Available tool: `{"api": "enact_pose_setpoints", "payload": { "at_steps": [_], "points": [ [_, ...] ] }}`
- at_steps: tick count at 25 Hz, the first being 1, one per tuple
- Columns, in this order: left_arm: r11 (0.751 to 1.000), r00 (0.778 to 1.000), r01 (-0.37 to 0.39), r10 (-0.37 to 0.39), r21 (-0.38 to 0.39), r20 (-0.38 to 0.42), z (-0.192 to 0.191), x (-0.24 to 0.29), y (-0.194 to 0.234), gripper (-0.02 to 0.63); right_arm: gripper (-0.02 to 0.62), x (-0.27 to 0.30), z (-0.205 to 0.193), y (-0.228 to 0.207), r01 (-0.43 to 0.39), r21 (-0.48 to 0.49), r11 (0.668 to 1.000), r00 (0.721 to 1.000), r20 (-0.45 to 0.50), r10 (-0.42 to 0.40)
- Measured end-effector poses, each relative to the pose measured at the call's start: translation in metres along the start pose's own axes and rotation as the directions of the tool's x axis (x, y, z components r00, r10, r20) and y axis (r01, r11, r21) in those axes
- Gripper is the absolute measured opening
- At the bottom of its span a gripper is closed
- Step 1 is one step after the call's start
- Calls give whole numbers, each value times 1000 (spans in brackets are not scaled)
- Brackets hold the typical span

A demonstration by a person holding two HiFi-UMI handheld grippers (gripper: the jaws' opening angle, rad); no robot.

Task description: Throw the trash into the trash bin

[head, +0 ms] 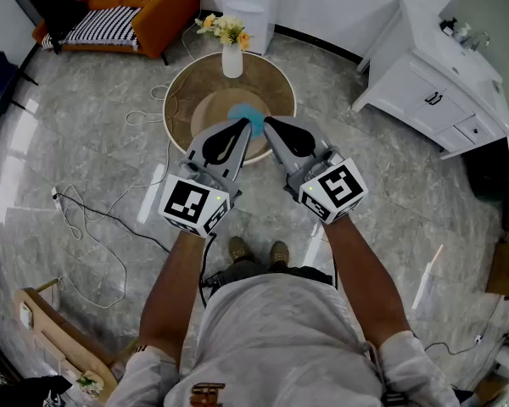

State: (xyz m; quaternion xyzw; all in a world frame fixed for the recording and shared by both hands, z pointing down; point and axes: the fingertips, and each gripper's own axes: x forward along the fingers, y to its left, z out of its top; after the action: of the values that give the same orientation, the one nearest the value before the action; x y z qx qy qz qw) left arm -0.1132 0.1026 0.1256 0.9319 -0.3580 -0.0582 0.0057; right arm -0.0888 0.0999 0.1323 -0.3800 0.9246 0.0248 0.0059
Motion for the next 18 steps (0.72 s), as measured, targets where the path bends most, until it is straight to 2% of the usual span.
{"api": "enact_pose_setpoints", "payload": {
  "at_steps": [7,18],
  "points": [
    [1000,1000,-6,6,-5,1,-7,-6,14,0,2,13,-6,8,-13,-5,1000,1000,11,13],
    [1000,1000,-25,24,-4,-4,-30,-21,52,0,2,45,-27,17,20,-44,999,999,-42,-21]
  ]
}}
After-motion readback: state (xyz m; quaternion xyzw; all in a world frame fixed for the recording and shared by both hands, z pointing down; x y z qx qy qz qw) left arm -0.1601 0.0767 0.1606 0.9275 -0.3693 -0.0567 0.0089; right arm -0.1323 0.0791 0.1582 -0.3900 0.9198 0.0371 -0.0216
